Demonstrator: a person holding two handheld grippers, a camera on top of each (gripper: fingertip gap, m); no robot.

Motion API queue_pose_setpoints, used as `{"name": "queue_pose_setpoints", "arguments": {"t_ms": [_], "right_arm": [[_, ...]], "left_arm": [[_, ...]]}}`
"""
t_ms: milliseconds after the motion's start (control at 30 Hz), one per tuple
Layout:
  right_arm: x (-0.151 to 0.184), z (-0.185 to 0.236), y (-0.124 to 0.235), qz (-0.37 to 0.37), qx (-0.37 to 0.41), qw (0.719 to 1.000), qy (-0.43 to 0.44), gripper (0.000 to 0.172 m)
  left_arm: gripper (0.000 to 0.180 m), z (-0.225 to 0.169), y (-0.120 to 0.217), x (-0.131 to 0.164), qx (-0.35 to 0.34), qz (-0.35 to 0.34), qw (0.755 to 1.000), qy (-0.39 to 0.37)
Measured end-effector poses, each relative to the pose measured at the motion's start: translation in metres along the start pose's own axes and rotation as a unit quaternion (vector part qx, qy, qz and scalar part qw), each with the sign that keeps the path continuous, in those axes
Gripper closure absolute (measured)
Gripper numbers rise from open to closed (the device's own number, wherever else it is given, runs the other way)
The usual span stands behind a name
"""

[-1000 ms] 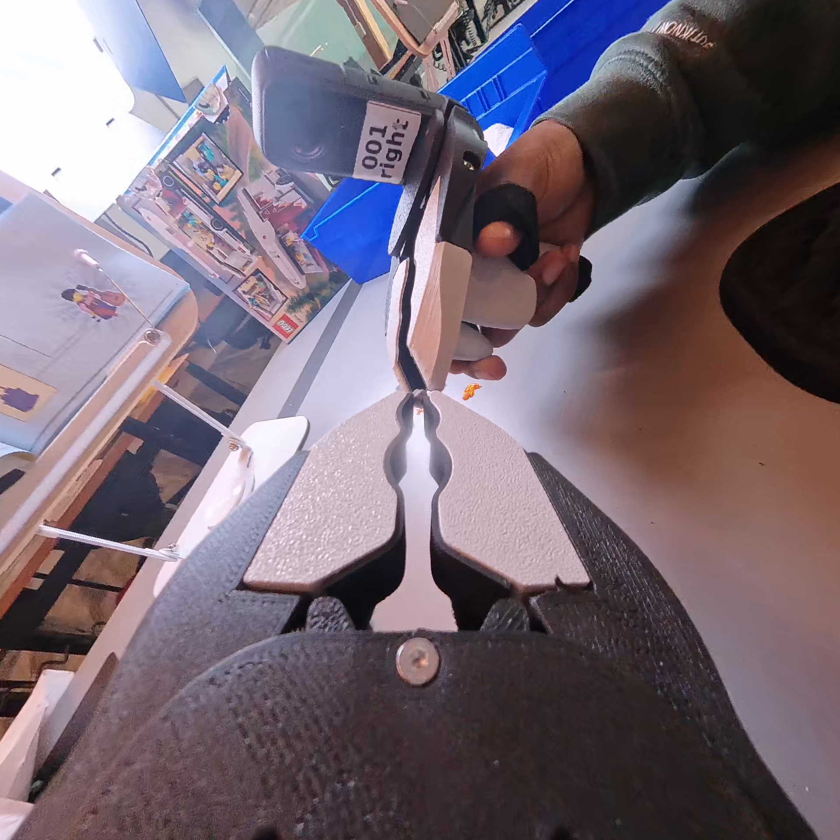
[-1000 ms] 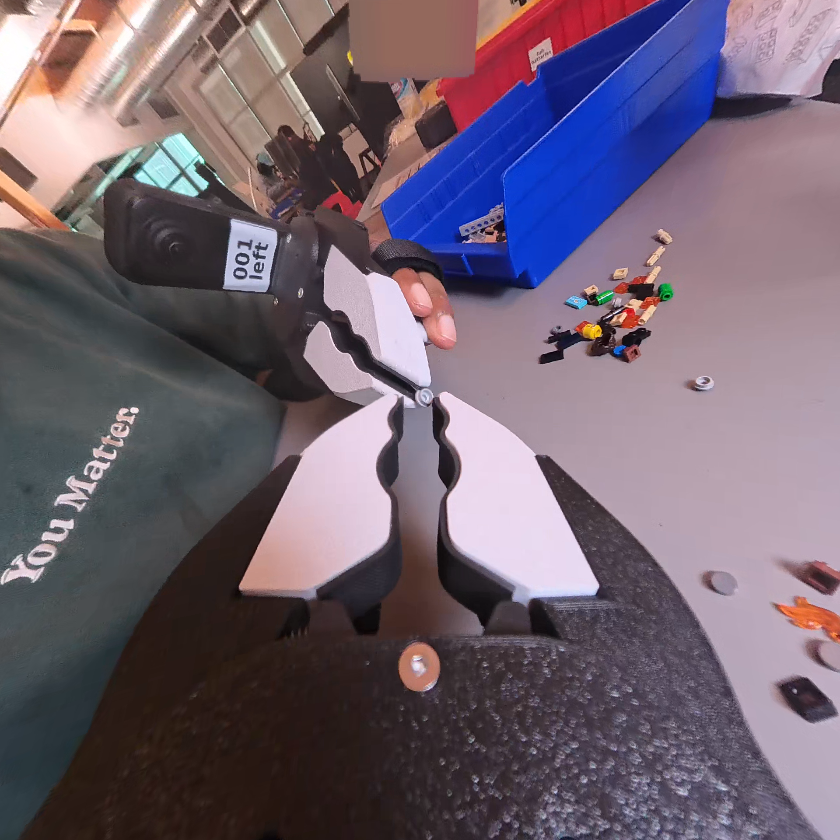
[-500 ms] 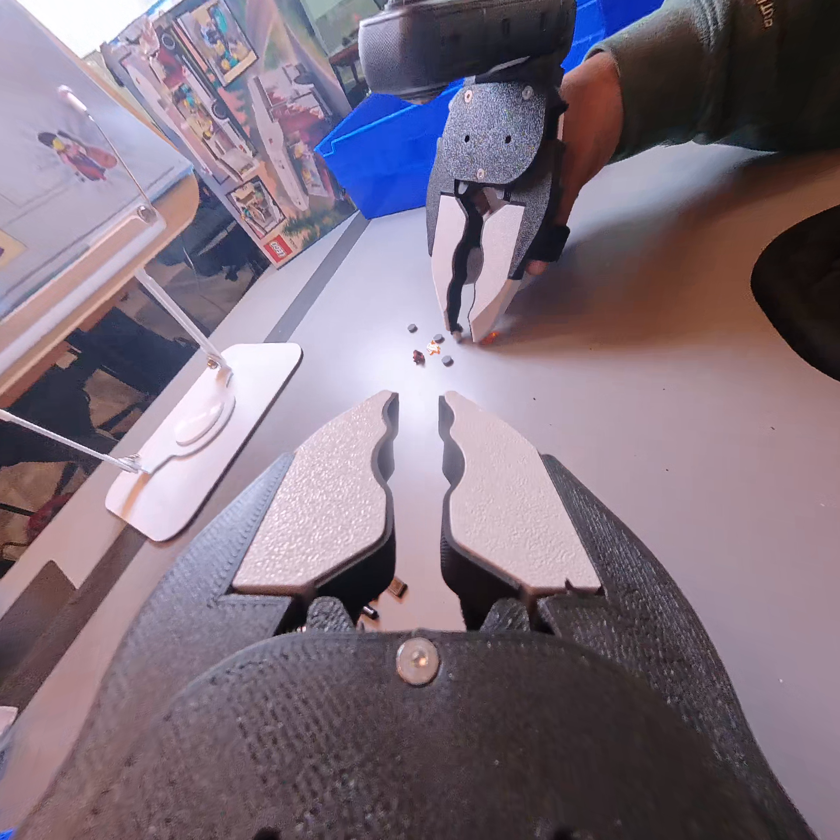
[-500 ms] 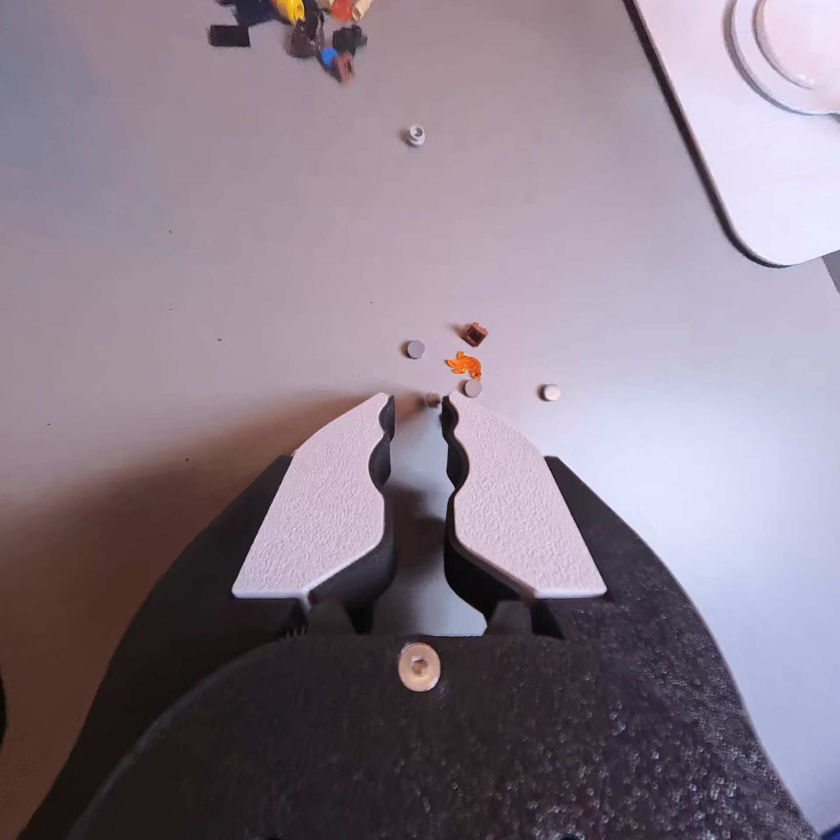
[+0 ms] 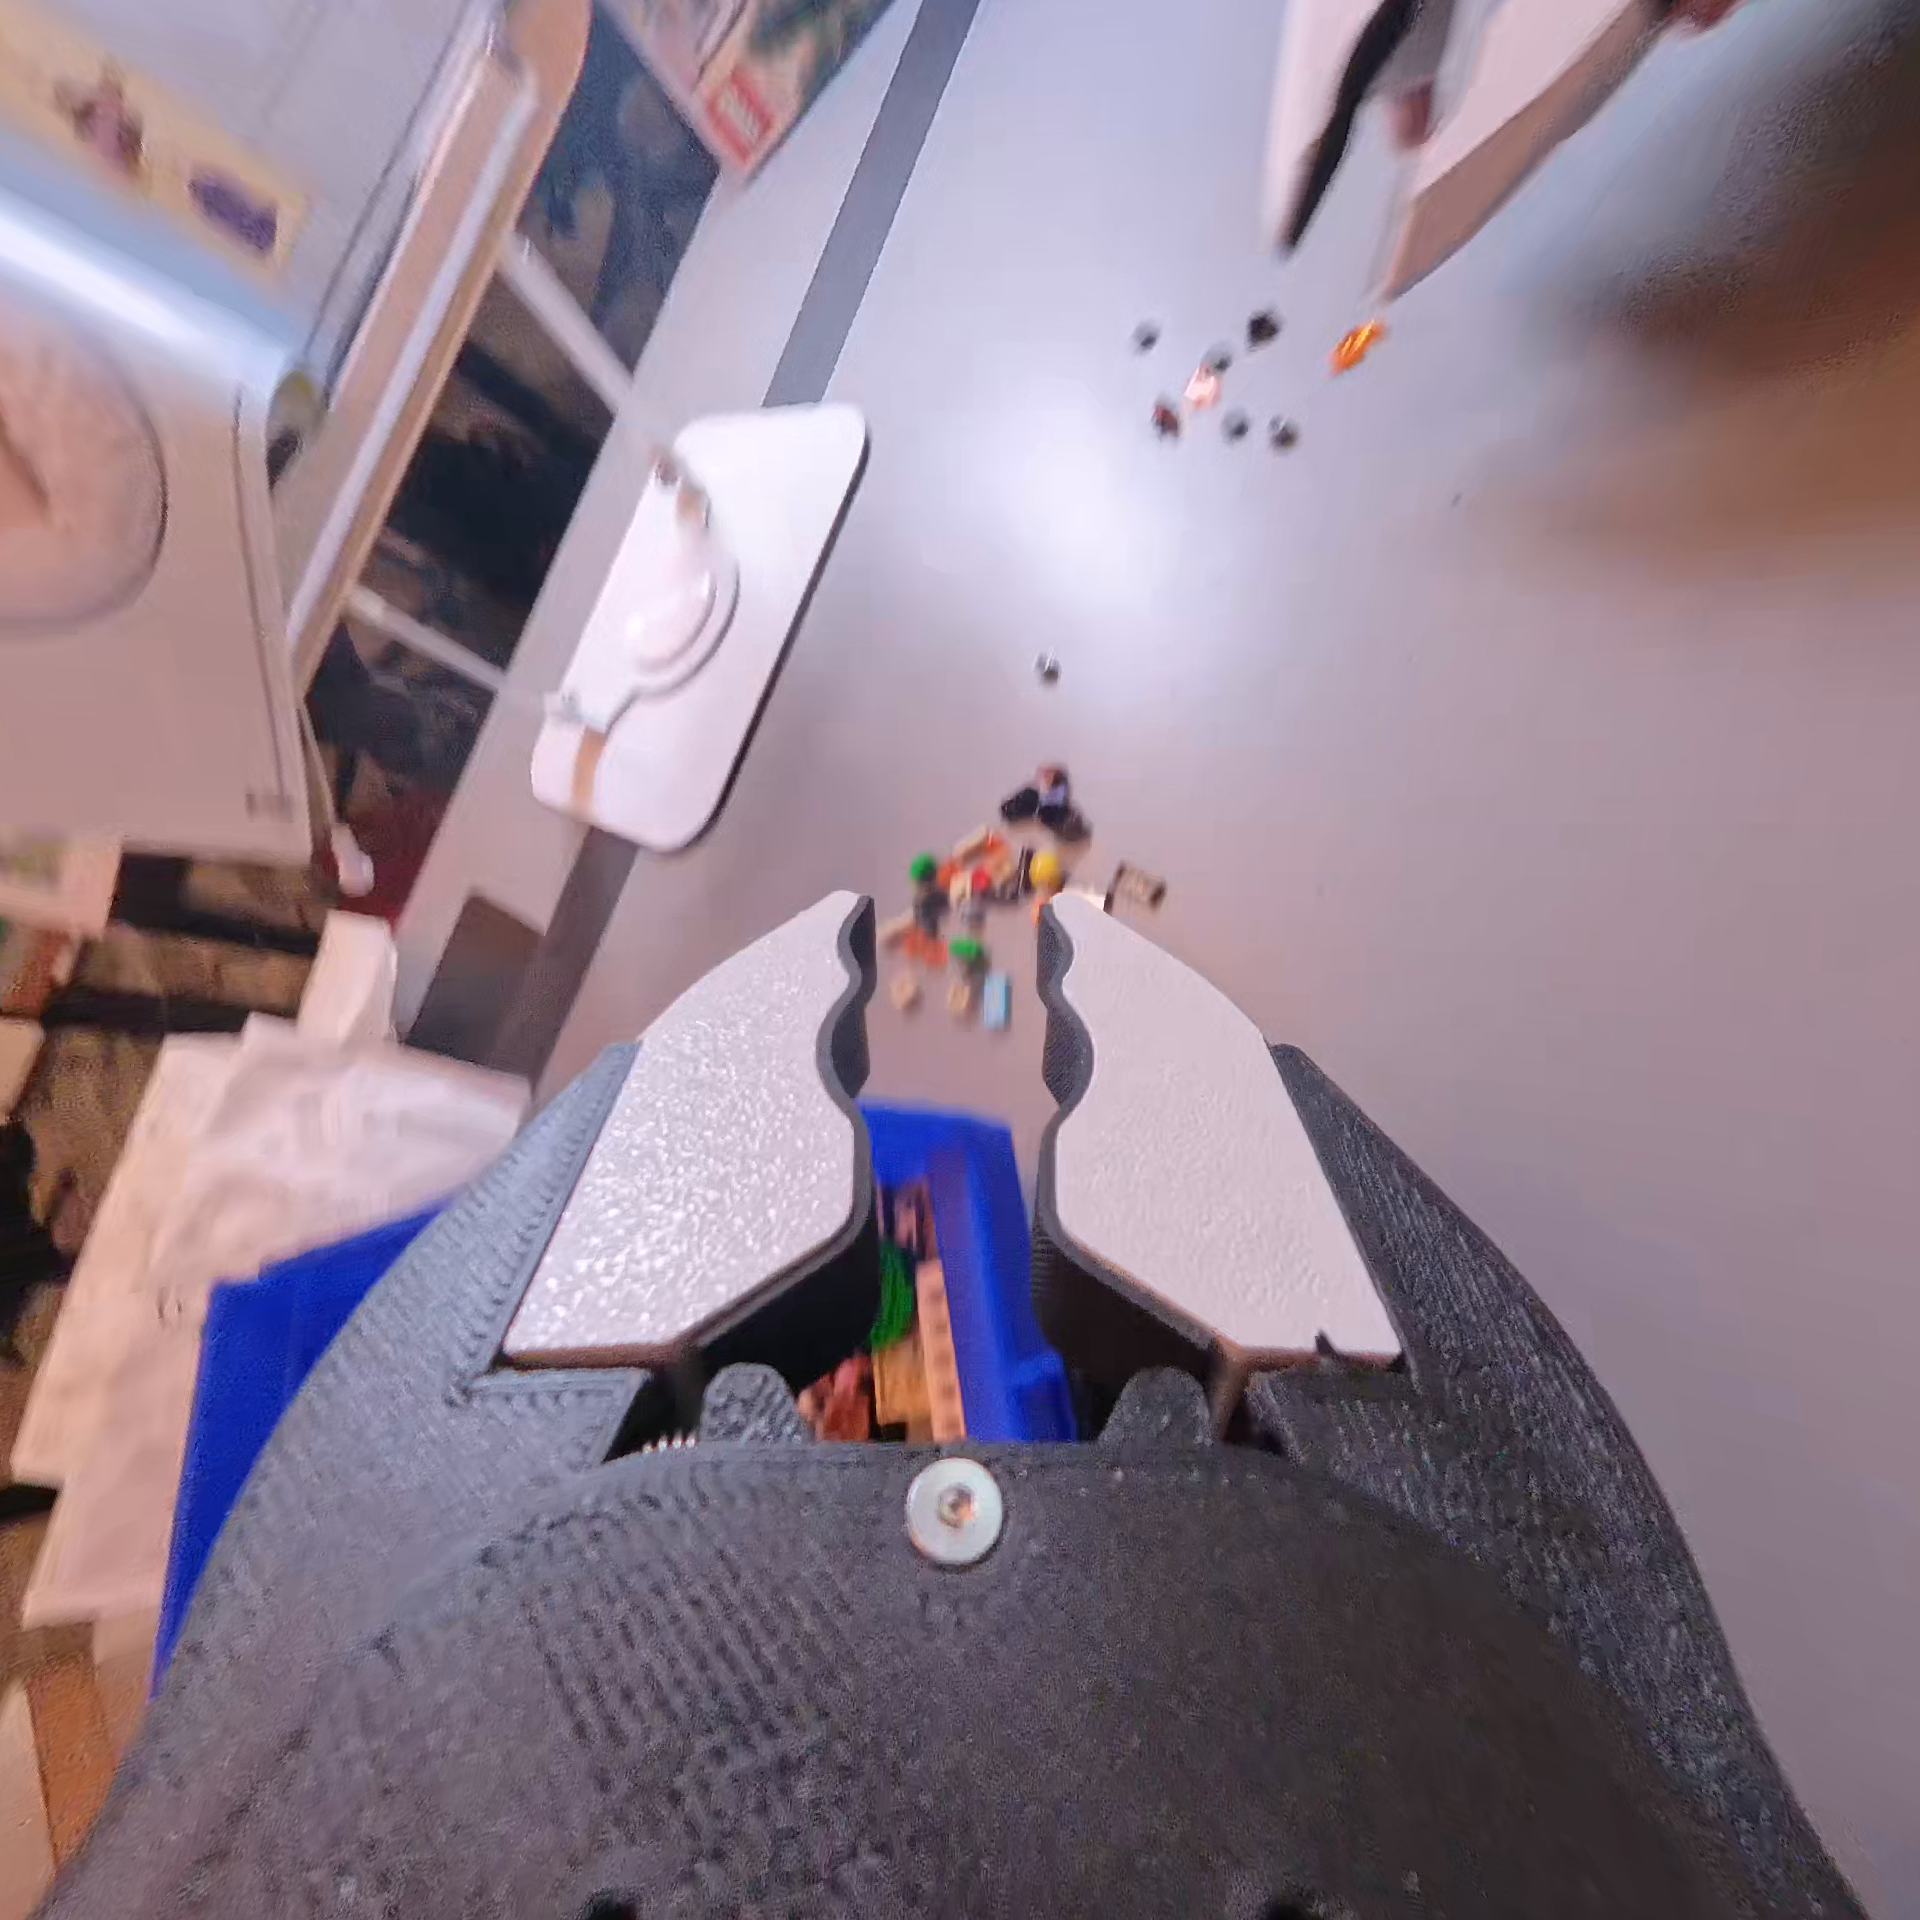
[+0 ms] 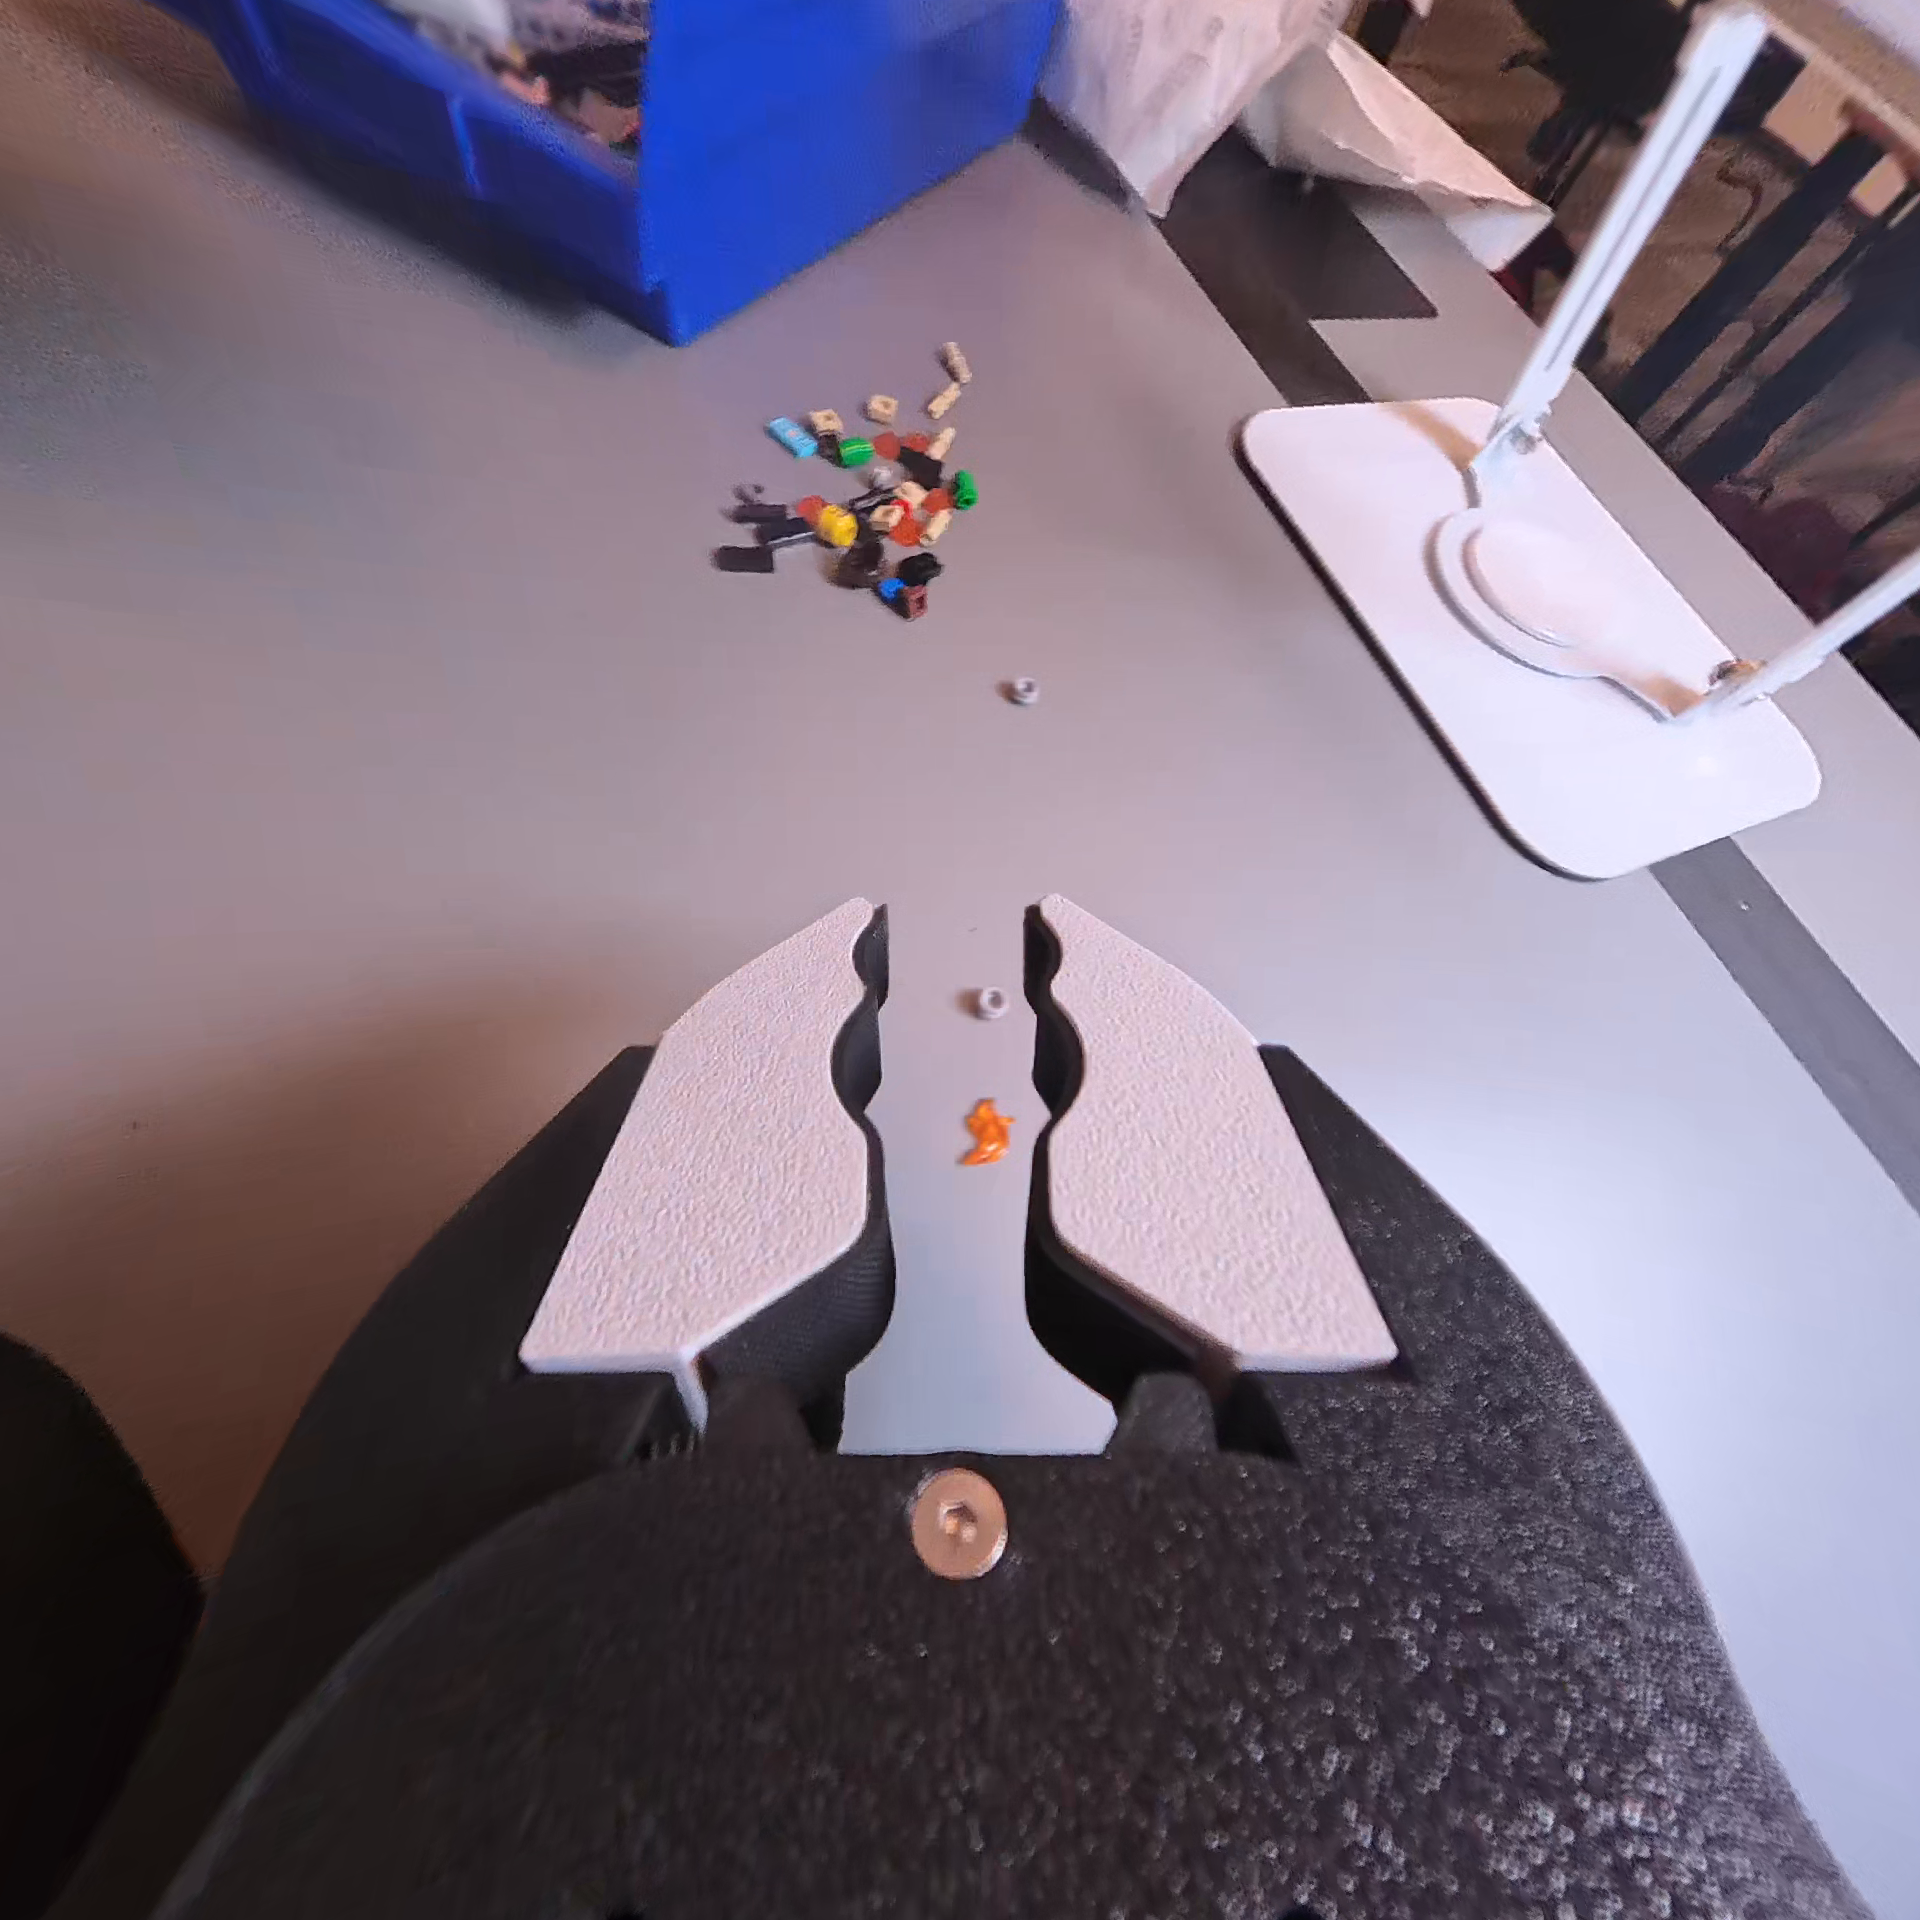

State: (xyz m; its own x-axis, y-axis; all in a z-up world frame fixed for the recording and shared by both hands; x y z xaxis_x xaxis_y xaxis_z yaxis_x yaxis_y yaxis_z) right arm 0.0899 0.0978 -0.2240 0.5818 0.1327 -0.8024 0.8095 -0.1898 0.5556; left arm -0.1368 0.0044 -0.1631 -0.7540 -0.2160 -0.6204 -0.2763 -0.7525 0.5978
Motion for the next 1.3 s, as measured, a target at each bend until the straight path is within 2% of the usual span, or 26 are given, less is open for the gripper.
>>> {"name": "queue_pose_setpoints", "arguments": {"t_ms": [67,133,200,267,333,433,600,667,733,833,967,1133,1233,1300], "right_arm": [[0.007,0.017,0.006,0.003,0.002,1.0,0.027,0.147],[0.015,0.026,0.012,0.008,0.007,0.999,0.035,0.149],[0.025,0.027,0.019,0.019,0.02,0.999,0.034,0.149],[0.031,0.026,0.024,0.019,0.028,0.999,0.024,0.151],[0.033,0.025,0.029,0.009,0.03,0.999,0.01,0.154],[0.032,0.022,0.033,0.002,0.044,0.999,0.006,0.157],[0.033,0.019,0.039,-0.009,0.062,0.998,0.004,0.161],[0.034,0.017,0.039,-0.011,0.063,0.998,-0.003,0.161],[0.033,0.016,0.037,-0.014,0.06,0.998,-0.009,0.162],[0.034,0.016,0.032,-0.012,0.06,0.998,-0.007,0.162],[0.04,0.015,0.028,-0.004,0.063,0.998,-0.015,0.163],[0.038,0.013,0.035,-0.015,0.074,0.997,-0.023,0.163],[0.03,0.012,0.041,-0.038,0.067,0.996,-0.05,0.159],[0.019,0.007,0.055,-0.068,0.068,0.993,-0.061,0.155]], "left_arm": [[0.149,0.007,0.017,0.031,0.02,0.057,0.997,0.047],[0.143,0.006,0.024,0.071,0.034,0.142,0.987,0.073],[0.129,-0.004,0.026,0.109,0.058,0.228,0.968,0.088],[0.13,-0.011,0.018,0.134,0.057,0.27,0.957,0.093],[0.144,-0.015,0.014,0.146,0.042,0.304,0.949,0.072],[0.149,-0.019,0.018,0.149,0.008,0.315,0.946,0.077],[0.15,-0.046,0.061,0.166,0.017,0.357,0.927,0.112],[0.151,-0.058,0.073,0.168,0.019,0.359,0.924,0.132],[0.151,-0.059,0.077,0.172,0.001,0.344,0.93,0.129],[0.151,-0.046,0.072,0.179,-0.019,0.316,0.939,0.131],[0.15,-0.018,0.064,0.193,-0.035,0.33,0.931,0.152],[0.151,-0.015,0.064,0.194,-0.03,0.328,0.933,0.146],[0.141,-0.011,0.077,0.175,-0.054,0.281,0.948,0.142],[0.137,-0.007,0.088,0.146,-0.073,0.206,0.965,0.143]]}}
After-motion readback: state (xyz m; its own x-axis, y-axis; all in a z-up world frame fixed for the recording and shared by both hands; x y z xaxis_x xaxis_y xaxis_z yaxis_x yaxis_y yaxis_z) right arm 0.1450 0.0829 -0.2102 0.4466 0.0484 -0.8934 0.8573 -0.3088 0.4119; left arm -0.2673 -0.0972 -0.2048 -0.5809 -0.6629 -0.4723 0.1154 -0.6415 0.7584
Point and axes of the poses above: each gripper's, where its closed fingertips meet, y back along the fingers, x out of its underside, z = x × y across the jaws, the point moved 5 cm from there along y, back along the fingers, and after that the axes turned 2 degrees about z, right-handed, at the moved point
